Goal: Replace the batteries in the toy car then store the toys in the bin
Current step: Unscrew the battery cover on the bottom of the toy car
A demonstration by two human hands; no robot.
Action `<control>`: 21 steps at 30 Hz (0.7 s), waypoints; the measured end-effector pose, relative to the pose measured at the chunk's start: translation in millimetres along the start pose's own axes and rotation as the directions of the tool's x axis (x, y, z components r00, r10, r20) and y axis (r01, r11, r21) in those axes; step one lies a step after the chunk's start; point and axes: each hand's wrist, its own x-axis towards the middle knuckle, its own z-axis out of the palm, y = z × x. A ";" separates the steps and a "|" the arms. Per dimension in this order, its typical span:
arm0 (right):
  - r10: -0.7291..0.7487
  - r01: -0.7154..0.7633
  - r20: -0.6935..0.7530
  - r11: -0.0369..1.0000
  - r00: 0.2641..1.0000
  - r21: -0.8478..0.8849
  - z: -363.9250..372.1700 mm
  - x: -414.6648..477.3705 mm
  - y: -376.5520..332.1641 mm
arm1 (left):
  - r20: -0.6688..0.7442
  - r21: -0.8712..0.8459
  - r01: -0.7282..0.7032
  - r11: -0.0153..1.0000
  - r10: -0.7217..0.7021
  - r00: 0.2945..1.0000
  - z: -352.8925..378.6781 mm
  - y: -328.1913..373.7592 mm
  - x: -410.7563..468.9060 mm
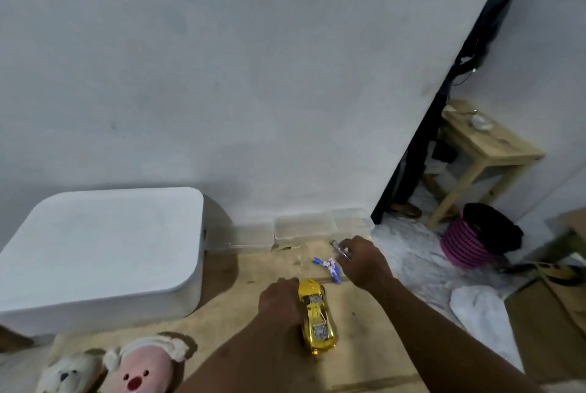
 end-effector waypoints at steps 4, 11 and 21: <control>0.001 0.005 0.096 0.998 0.995 -0.066 4.5 -7.3 20.2 | 0.030 -0.039 0.065 0.997 -0.064 0.997 30.1 26.1 11.1; 0.000 0.010 0.155 0.998 0.988 -0.064 13.0 -6.3 27.5 | 0.035 -0.122 0.212 0.970 -0.210 0.977 57.0 51.8 23.1; 0.137 -0.179 0.151 0.935 0.979 0.307 -18.5 -2.8 10.0 | 0.241 -0.763 0.293 0.576 -0.167 0.956 -6.4 41.4 12.6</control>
